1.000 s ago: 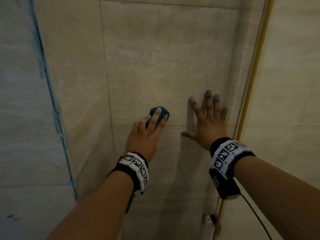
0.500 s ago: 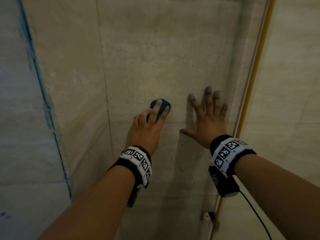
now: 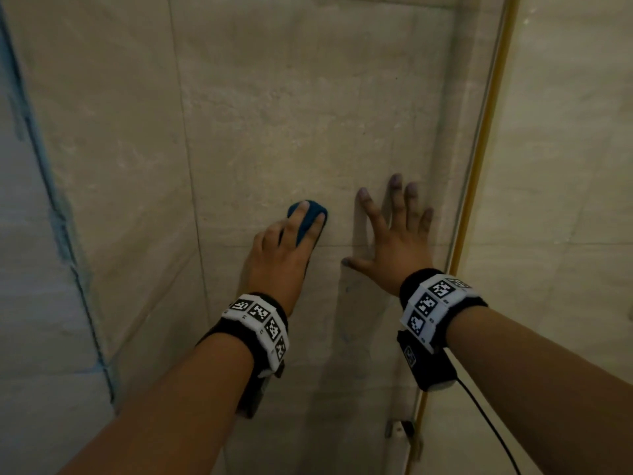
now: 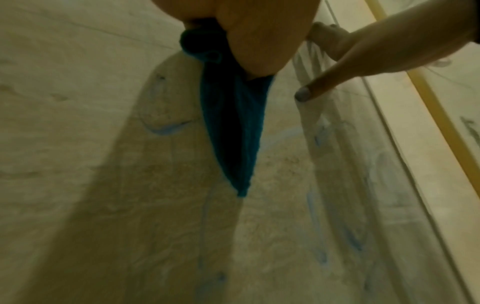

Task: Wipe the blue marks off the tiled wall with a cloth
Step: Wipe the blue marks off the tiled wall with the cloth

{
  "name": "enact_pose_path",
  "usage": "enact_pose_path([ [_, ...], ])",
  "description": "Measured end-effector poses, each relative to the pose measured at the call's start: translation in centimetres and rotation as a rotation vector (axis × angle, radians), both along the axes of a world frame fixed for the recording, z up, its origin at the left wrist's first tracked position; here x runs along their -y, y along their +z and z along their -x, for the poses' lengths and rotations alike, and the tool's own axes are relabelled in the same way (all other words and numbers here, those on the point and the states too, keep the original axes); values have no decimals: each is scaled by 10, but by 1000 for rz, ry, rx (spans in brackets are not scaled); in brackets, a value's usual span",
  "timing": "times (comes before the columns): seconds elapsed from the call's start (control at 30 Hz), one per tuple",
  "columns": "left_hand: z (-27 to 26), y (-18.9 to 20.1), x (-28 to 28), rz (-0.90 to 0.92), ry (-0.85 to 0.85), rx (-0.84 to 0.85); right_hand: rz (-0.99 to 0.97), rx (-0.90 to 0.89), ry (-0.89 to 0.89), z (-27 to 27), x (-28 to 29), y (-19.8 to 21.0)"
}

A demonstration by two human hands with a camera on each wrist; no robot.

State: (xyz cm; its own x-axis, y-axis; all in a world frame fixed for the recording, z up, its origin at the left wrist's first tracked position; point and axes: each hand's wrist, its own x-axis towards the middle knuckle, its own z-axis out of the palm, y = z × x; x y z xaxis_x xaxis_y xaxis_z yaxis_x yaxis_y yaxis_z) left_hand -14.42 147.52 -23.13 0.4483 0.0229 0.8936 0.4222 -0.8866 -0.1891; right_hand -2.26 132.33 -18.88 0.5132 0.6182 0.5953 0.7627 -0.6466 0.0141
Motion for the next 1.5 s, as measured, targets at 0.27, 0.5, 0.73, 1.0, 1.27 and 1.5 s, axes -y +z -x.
enact_pose_path([
  [0.27,1,-10,3,-101,-136,-146,-60,8,29,1,-2,-5],
  [0.5,10,-31,4,4,-220,-271,-90,-27,41,12,0,-14],
  [0.73,28,-26,26,602,-400,-291,-247,-105,309,29,9,-51],
  [1.0,34,-23,35,957,-467,-214,-105,-696,580,52,19,-54],
  [1.27,47,-15,40,1238,-537,-363,-100,-583,463,45,20,-63],
  [1.5,53,-19,29,1084,-415,-330,-149,-580,353,34,32,-70],
])
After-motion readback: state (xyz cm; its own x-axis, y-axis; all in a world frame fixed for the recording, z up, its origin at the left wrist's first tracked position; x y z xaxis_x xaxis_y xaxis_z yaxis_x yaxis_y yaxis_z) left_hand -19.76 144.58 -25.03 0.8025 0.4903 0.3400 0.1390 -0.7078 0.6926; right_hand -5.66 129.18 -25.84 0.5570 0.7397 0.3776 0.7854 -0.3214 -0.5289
